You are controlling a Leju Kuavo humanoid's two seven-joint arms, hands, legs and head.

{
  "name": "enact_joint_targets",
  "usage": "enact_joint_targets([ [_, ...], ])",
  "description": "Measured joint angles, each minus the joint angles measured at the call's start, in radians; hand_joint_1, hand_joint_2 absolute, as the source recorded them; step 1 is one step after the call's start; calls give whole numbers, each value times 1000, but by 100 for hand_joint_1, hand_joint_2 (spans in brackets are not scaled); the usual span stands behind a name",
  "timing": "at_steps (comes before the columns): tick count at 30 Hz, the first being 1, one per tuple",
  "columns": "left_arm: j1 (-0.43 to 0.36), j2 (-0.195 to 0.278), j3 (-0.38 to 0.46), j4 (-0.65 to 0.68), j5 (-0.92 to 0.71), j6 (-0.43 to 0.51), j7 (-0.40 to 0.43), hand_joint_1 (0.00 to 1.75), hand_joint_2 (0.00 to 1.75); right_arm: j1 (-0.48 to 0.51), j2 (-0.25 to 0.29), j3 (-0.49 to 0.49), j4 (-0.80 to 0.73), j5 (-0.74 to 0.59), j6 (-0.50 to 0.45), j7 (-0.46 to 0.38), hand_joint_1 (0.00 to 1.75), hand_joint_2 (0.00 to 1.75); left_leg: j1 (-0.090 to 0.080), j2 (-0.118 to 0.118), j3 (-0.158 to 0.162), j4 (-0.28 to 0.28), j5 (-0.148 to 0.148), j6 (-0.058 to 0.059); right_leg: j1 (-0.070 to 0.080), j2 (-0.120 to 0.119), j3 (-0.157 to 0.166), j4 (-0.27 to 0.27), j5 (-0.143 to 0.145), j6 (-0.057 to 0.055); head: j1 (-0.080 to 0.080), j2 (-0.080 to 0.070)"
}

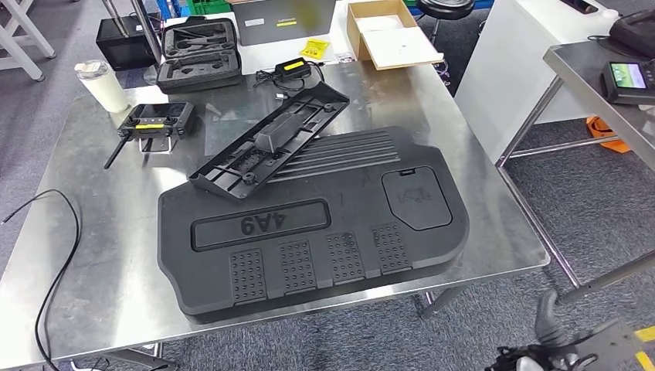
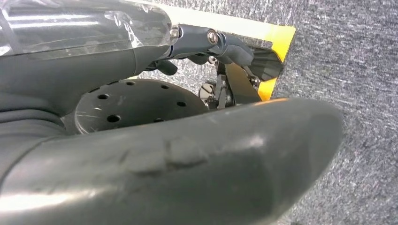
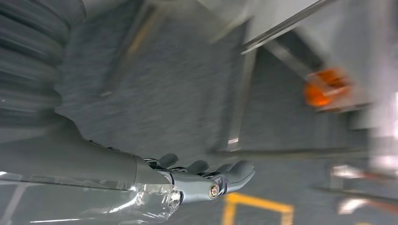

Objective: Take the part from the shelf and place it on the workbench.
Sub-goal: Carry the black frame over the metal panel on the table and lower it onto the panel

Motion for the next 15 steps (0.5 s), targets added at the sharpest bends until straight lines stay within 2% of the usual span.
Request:
enact_joint_targets([
  [4, -1, 0, 0, 0, 1, 21, 10, 0, 0, -18, -15, 0, 206, -35, 14, 13, 0, 175, 0, 0, 0, -1, 0, 0, 0, 0, 0, 0, 0, 0, 0, 0],
  [9, -2, 0, -1, 0, 1, 20, 14, 0, 0, -96, -30, 8, 546, -45, 26, 22, 0, 175, 0, 0, 2, -2, 0, 0, 0, 0, 1, 0, 0, 0, 0, 0],
  [15, -3, 0, -1, -1, 8, 38, 13, 0, 0, -156, -40, 31, 803, -27, 19, 24, 0, 175, 0, 0, 3, -2, 0, -1, 0, 0, 2, 0, 0, -1, 0, 0],
])
